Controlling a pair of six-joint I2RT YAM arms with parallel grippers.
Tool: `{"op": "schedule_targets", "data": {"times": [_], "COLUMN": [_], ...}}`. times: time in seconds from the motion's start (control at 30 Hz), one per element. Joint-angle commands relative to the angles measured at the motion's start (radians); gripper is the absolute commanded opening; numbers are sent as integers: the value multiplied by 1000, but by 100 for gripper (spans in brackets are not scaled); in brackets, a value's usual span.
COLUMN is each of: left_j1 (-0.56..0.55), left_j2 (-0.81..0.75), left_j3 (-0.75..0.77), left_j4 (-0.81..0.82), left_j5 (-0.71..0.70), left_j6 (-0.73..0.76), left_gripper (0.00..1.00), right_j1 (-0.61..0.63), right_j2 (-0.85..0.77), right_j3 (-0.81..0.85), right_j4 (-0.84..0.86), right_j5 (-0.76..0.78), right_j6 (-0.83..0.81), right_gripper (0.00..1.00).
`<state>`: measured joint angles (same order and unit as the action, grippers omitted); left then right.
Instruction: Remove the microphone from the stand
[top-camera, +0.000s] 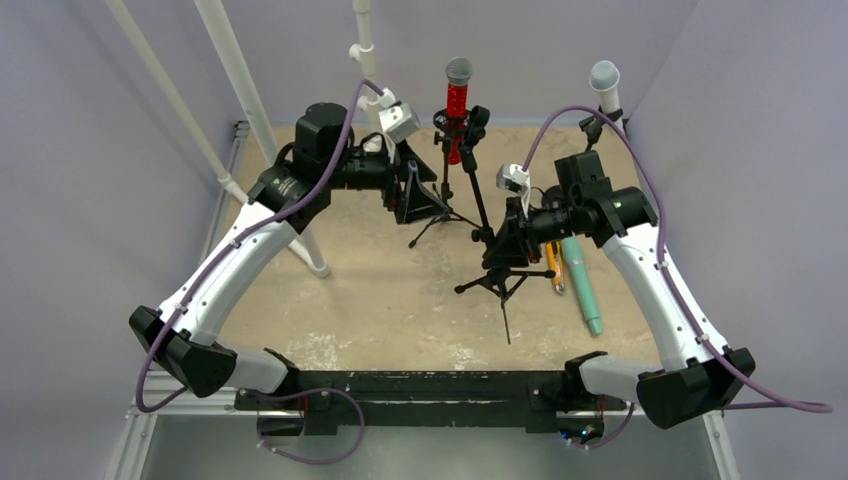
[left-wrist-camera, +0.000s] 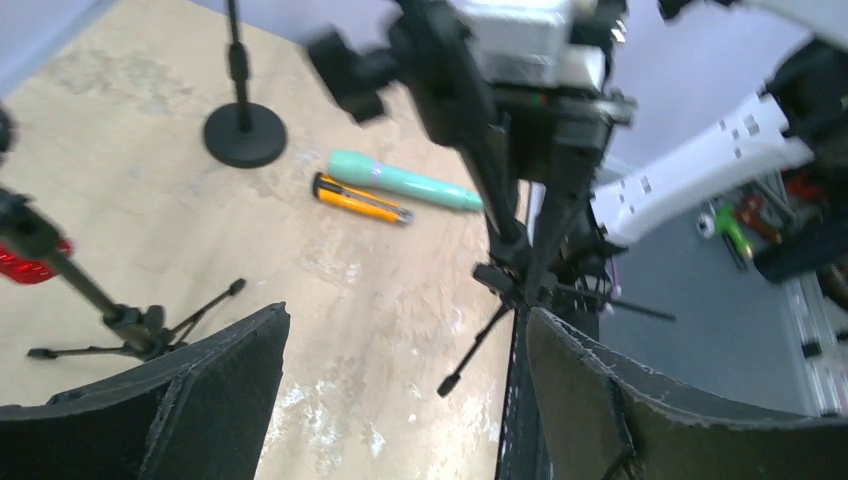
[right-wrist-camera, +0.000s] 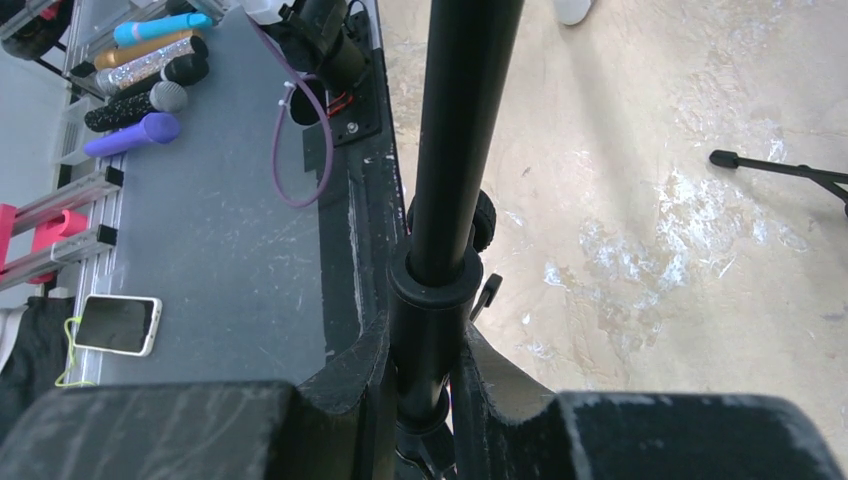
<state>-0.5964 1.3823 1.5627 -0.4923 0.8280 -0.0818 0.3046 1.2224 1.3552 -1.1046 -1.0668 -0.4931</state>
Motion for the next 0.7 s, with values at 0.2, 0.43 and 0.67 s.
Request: {"op": "schedule_targets", "data": {"times": [0.2, 0.43, 0.67], "left_j1": [37, 35, 8], "left_j2": [71, 138, 210], "left_j3": [137, 158, 184], "left_j4": [318, 403, 429], "left_j5": [-61, -45, -36], "left_j6": [-504, -600, -614], "left_gripper": [87, 85, 56], "right_j1": [-2, -2, -3], "right_j2": [-26, -24, -17], "right_j3": [-22, -34, -31], "right_j4": [5, -18, -17], "right_j5": [-29, -26, -15], "right_j6": [-44, -62, -63], "right_gripper": [0, 0, 0]}}
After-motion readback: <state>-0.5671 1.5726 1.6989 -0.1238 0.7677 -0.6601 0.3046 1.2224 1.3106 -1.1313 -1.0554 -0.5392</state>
